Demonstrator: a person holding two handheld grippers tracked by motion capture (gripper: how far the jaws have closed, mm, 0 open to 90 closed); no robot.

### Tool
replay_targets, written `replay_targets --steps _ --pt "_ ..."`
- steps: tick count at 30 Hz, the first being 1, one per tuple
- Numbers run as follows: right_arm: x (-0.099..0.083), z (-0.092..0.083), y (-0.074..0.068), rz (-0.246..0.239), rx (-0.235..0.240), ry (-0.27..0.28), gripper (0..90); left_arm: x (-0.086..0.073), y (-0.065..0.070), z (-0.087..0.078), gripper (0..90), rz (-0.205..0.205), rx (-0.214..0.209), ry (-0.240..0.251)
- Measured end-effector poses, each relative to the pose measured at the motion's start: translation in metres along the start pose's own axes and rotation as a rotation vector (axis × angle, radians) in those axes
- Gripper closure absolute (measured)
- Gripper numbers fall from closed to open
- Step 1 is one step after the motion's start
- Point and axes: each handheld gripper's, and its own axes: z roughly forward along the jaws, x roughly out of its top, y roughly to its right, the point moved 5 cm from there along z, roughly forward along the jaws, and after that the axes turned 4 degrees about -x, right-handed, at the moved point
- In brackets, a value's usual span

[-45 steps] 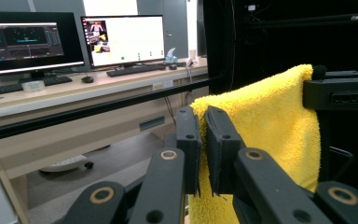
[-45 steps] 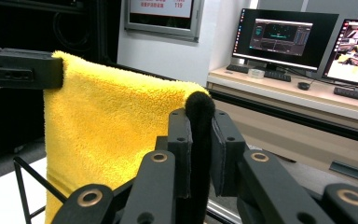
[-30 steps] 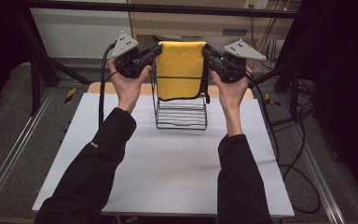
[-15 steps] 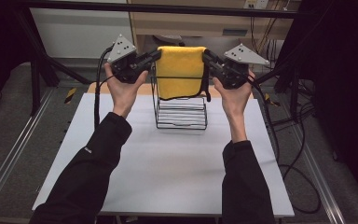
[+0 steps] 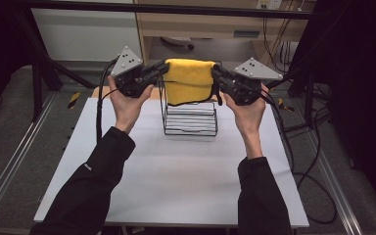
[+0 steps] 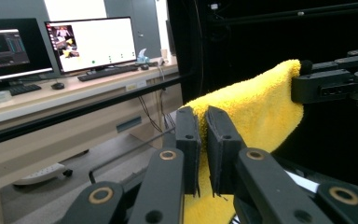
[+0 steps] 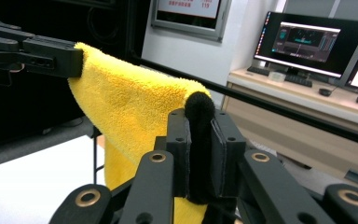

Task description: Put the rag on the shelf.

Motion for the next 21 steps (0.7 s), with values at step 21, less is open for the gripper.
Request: replay_targets --steps 21 --pt "-0.038 -0.014 -0.019 -0.012 0.056 -0.100 78.5 -0.045 0.021 -0.013 81.0 0.020 -0.026 -0.125"
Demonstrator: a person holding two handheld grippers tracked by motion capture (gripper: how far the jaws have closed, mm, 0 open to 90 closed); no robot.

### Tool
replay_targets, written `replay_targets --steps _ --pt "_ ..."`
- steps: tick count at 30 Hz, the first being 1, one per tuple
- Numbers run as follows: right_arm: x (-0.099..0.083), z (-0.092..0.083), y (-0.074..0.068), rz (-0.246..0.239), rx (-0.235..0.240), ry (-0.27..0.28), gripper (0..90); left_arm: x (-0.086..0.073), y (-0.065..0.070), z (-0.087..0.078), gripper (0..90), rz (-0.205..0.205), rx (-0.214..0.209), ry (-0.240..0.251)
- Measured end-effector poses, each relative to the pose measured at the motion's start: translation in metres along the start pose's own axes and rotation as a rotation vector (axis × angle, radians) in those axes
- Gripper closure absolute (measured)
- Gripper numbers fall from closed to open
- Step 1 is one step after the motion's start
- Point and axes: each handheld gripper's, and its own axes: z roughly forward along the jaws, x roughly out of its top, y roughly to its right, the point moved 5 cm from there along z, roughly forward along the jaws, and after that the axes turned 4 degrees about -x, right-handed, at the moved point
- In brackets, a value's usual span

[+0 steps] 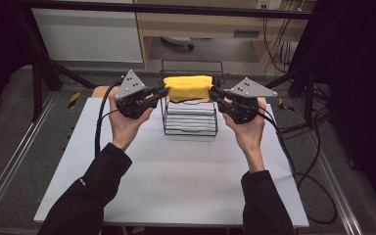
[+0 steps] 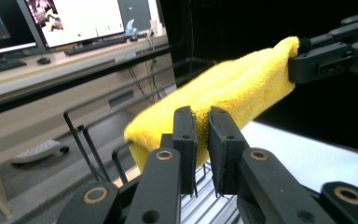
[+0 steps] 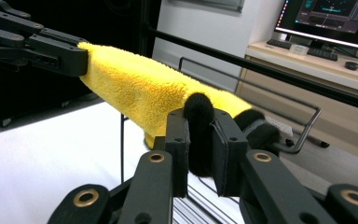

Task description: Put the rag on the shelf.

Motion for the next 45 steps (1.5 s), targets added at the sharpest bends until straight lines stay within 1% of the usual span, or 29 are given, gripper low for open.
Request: replay_targets --steps 3,5,8,11,15,18,22,24,27,33,35,37,38,39,40,42,45 --pt "-0.007 0.004 -0.001 0.002 0.003 -0.015 78.2 -0.007 -0.001 0.003 80.6 -0.008 -0.001 -0.019" --pt "-0.011 0.005 -0.001 0.005 0.004 -0.023 78.0 -0.011 -0.001 0.005 80.2 -0.020 -0.006 -0.025" --pt "-0.016 0.007 0.001 0.004 0.005 -0.036 77.6 -0.015 -0.002 0.007 79.3 -0.028 -0.010 -0.037" --pt "-0.022 0.009 0.001 0.007 0.006 -0.044 77.3 -0.016 -0.001 0.007 76.8 -0.040 -0.024 -0.053" --pt "-0.028 0.009 0.001 0.013 0.008 -0.043 77.2 -0.013 0.001 0.003 70.9 -0.068 -0.062 -0.055" --pt "-0.029 0.009 0.001 0.002 0.009 -0.048 76.4 -0.014 0.004 0.003 70.8 -0.068 -0.069 -0.084" --pt "-0.029 0.007 -0.001 -0.002 0.023 -0.049 71.3 -0.020 0.006 0.005 71.9 -0.067 -0.064 -0.128" --pt "-0.029 0.004 -0.003 0.000 0.035 -0.048 68.4 -0.025 0.004 0.006 72.6 -0.075 -0.062 -0.147" --pt "-0.029 0.002 -0.006 0.009 0.055 -0.045 65.3 -0.029 0.002 0.008 73.1 -0.079 -0.065 -0.165" --pt "-0.029 -0.002 -0.009 0.025 0.076 -0.053 61.1 -0.039 0.003 0.011 72.5 -0.064 -0.062 -0.197" --pt "-0.030 -0.003 -0.010 0.022 0.073 -0.052 59.1 -0.042 0.003 0.012 72.0 -0.061 -0.059 -0.203" --pt "-0.030 -0.003 -0.011 0.029 0.071 -0.052 53.8 -0.044 0.002 0.013 71.7 -0.056 -0.051 -0.211" --pt "-0.030 -0.004 -0.012 0.033 0.074 -0.057 53.4 -0.046 0.002 0.013 71.4 -0.054 -0.049 -0.215" --pt "-0.031 -0.005 -0.012 0.031 0.068 -0.062 53.4 -0.047 0.002 0.014 71.3 -0.061 -0.056 -0.220" --pt "-0.032 -0.005 -0.011 0.028 0.064 -0.067 53.5 -0.049 0.002 0.015 70.7 -0.060 -0.052 -0.226" --pt "-0.034 -0.005 -0.009 0.046 0.059 -0.074 53.3 -0.052 0.002 0.018 70.4 -0.062 -0.049 -0.233" --pt "-0.041 -0.002 -0.005 0.074 0.054 -0.088 51.8 -0.057 0.003 0.021 67.2 -0.066 -0.046 -0.241"
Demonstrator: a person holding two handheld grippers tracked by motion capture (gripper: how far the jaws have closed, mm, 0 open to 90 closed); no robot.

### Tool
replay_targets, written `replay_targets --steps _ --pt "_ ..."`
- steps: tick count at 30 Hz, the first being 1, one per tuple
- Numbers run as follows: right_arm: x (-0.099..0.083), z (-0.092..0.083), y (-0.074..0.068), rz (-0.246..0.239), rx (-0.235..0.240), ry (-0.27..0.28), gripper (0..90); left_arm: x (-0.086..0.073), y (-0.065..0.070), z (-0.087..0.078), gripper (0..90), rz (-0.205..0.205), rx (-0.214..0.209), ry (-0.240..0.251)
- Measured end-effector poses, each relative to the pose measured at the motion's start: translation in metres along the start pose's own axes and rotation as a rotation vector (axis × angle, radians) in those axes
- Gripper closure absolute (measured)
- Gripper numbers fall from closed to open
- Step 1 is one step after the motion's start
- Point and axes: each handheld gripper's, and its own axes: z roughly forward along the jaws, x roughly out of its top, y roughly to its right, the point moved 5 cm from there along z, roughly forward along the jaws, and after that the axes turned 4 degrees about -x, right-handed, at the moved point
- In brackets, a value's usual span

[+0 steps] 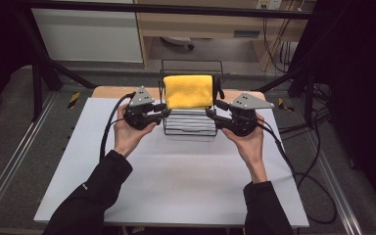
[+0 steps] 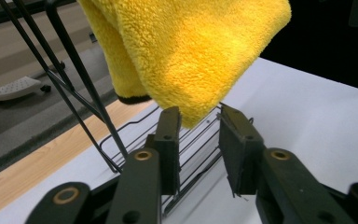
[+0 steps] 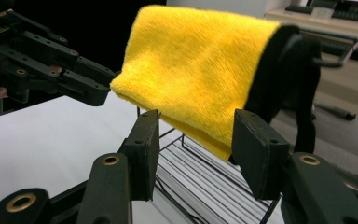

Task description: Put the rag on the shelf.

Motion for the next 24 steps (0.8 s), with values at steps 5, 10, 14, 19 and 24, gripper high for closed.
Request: replay_targets --steps 5,10,14,19,24 --pt "-0.011 0.003 0.005 0.030 -0.012 -0.021 43.1 -0.009 -0.003 0.003 57.8 -0.028 0.006 -0.032" --pt "-0.015 0.001 0.009 0.050 -0.025 -0.019 29.3 -0.022 -0.006 0.001 45.3 -0.051 0.013 -0.065" --pt "-0.020 -0.002 0.012 0.072 -0.025 -0.034 19.6 -0.036 -0.008 -0.003 34.3 -0.071 0.010 -0.098" --pt "-0.028 -0.005 0.015 0.090 -0.017 -0.054 11.3 -0.055 -0.011 -0.010 21.8 -0.101 0.004 -0.115" --pt "-0.038 -0.008 0.018 0.098 -0.014 -0.068 7.7 -0.077 -0.016 -0.019 11.1 -0.130 0.013 -0.127"
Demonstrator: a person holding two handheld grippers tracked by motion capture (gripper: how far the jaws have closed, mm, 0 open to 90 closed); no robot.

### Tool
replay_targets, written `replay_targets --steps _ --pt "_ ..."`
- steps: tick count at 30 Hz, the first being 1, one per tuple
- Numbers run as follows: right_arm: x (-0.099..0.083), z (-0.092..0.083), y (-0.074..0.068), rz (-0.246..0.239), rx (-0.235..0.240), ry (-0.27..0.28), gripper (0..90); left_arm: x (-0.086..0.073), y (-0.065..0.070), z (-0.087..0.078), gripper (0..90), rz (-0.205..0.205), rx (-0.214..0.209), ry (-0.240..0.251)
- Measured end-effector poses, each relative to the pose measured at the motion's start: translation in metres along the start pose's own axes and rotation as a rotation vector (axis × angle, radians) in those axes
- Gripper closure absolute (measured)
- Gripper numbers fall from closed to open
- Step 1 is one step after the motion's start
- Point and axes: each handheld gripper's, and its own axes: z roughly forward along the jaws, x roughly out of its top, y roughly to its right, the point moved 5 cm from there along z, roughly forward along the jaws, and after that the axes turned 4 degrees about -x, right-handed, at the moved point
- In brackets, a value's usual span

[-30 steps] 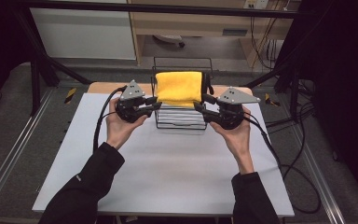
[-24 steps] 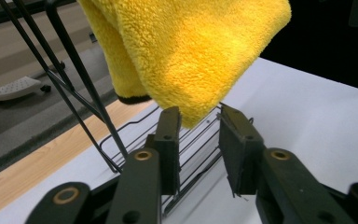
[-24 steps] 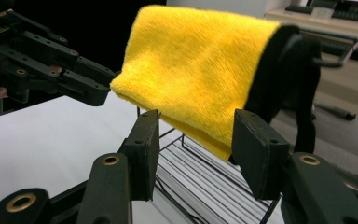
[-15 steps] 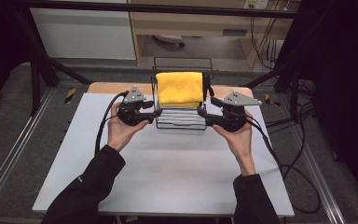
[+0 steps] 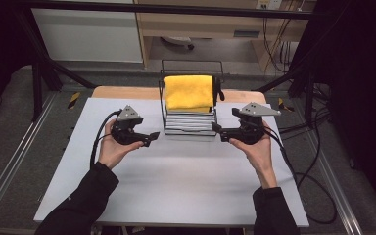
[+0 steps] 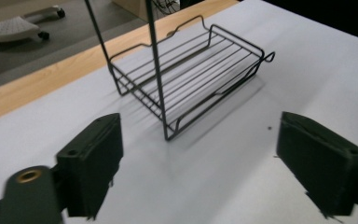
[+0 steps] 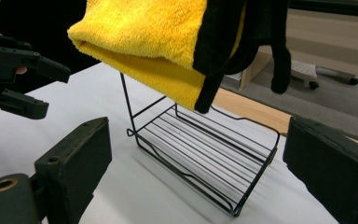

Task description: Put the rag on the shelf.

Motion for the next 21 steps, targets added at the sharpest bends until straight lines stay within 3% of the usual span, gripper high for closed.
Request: replay_targets --steps 5,15,16,21 --pt "-0.010 -0.002 0.002 0.007 0.009 -0.023 3.8 -0.018 -0.007 -0.009 6.1 -0.026 0.009 -0.002" --pt "-0.043 -0.008 0.005 0.031 0.014 -0.079 0.8 -0.054 -0.014 -0.024 5.6 -0.060 0.031 -0.006" --pt "-0.048 -0.008 0.005 0.037 0.017 -0.086 0.8 -0.065 -0.015 -0.027 5.6 -0.070 0.031 -0.011" --pt "-0.069 -0.012 0.009 0.043 0.018 -0.109 0.7 -0.087 -0.016 -0.032 5.7 -0.080 0.024 -0.025"
